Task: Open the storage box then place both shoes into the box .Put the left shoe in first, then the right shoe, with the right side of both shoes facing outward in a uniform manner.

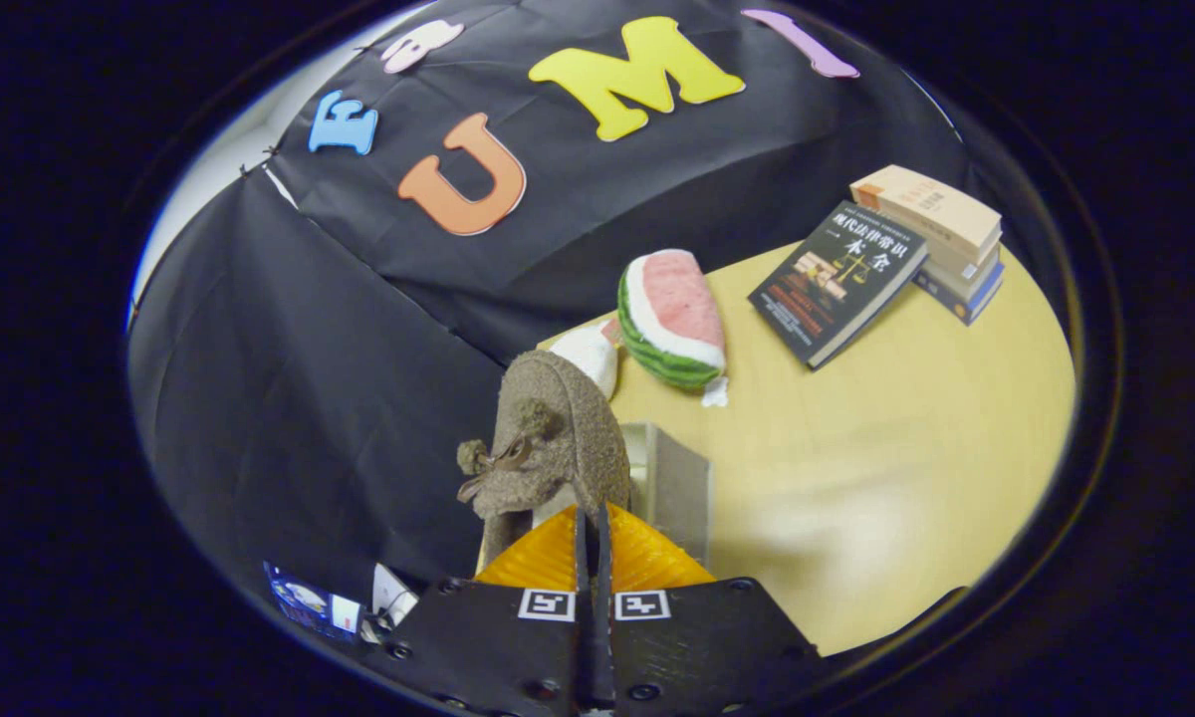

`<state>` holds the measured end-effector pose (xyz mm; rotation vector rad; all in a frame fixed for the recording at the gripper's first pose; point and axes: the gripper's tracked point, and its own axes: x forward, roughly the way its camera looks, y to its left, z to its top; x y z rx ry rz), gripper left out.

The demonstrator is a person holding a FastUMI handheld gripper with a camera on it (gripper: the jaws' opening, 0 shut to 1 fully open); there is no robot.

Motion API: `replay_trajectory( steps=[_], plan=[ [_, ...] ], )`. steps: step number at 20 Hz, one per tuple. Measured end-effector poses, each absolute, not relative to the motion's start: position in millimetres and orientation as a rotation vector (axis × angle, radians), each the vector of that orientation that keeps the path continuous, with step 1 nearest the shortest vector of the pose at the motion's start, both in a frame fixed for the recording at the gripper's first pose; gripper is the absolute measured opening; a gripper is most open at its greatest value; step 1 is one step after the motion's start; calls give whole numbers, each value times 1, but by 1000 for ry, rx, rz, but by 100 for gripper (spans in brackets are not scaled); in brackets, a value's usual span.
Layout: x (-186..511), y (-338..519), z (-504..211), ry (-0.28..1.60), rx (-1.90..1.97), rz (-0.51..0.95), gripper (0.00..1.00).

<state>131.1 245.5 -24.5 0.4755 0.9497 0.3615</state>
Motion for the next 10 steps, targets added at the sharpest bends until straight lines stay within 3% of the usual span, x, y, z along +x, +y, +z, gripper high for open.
replay_trajectory(
  steps=[10],
  plan=[
    [118, 279, -98, 952, 398, 142, 0]
  ],
)
